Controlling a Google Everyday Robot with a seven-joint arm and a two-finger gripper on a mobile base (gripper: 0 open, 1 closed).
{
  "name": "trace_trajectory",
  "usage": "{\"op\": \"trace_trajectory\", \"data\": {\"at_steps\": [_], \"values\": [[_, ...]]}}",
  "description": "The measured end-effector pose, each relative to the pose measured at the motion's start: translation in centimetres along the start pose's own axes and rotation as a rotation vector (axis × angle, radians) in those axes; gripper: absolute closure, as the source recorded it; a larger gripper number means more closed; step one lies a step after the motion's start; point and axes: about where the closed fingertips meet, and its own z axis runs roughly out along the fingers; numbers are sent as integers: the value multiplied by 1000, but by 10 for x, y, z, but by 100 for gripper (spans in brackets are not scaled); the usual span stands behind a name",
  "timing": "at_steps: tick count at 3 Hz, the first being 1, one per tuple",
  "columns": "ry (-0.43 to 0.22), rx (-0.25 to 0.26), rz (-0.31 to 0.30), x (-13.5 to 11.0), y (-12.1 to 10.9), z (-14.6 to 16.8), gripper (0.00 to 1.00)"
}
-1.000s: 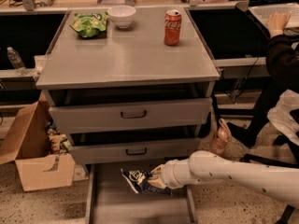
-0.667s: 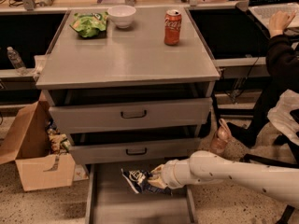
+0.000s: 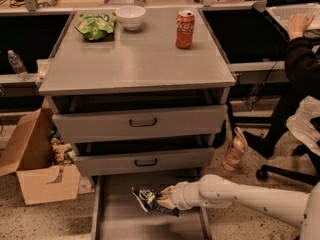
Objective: Place blue chip bag into bottom drawer
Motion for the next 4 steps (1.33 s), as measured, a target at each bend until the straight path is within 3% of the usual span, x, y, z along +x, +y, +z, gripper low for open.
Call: {"op": "trace_trajectory", "data": {"at_steps": [2, 4], "values": [[-1, 15, 126, 89, -40, 66, 100], [65, 52, 216, 142, -61, 76, 97]]}}
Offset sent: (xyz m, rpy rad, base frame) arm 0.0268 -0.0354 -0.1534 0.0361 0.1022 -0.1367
